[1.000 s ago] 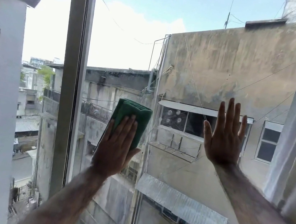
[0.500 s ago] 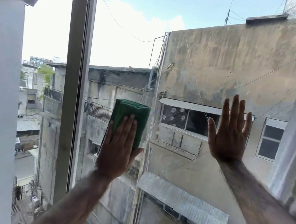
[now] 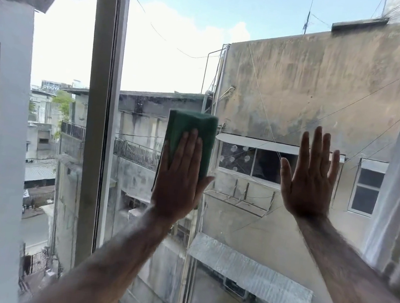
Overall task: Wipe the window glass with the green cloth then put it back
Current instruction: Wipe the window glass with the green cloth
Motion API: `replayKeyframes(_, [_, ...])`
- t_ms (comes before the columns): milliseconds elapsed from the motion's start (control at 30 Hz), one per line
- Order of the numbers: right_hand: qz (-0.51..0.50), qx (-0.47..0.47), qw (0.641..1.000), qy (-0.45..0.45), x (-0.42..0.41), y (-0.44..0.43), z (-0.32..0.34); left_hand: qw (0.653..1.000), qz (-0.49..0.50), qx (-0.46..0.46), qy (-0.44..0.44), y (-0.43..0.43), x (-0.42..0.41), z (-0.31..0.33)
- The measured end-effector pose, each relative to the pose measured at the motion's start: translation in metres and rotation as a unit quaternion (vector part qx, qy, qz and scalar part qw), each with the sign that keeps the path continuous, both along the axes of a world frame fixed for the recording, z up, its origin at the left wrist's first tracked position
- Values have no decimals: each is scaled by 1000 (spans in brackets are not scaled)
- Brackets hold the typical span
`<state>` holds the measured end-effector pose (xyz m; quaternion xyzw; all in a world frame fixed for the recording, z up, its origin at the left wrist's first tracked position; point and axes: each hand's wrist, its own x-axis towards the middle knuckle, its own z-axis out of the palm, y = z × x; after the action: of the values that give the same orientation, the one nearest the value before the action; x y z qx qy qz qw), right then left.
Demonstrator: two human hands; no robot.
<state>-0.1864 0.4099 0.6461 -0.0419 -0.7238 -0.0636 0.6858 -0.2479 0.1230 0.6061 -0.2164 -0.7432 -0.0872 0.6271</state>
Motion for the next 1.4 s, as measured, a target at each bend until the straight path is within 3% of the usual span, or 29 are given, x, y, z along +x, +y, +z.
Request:
replayKeyframes(67, [-2,0,1000,2,-2,0,-1,994,21,-107,14,-19,2,-40])
replayKeyframes(167, [-2,-3,1000,4,-4,-1,0,971,34,-225,78,-51,-12,-3])
replayKeyframes(233, [-2,-1,1000,0,-4,1,0,980,38,-173,94,-46,-13,53])
replayKeyframes(367, [-4,4,1000,6,-5,4,-1,1000,9,5,24,-4,-2,113])
replayKeyframes(467, [-1,7,1000,9,-5,8,0,1000,-4,0,22,10,0,72])
replayKeyframes(600, [-6,4,1000,8,-5,3,-3,992,27,-123,-18,-26,7,-62])
replayKeyframes(667, [-7,6,1000,18,-4,1,-4,984,40,-171,-25,-46,10,-85])
replayKeyframes(767, [-13,9,1000,19,-3,2,0,987,46,-151,12,-40,6,-17])
replayKeyframes(900, [-8,6,1000,12,-3,0,-3,1000,13,-6,3,-4,9,121])
replayKeyframes(967, [-6,7,1000,11,-4,1,-2,998,7,55,-15,17,12,147])
replayKeyframes(1067, [-10,7,1000,18,-4,4,0,999,-9,31,6,43,13,109])
replayKeyframes(1200, [-5,5,1000,14,-4,0,0,983,22,-180,10,13,19,-47])
replayKeyframes(1267, [-4,2,1000,15,-4,-1,-1,970,35,-240,3,-17,19,-85])
replayKeyframes(1333, [-5,2,1000,18,-4,0,-2,976,37,-214,11,-29,9,-65])
replayKeyframes(1400, [-5,9,1000,17,-5,2,-1,994,43,-97,8,-15,5,-7])
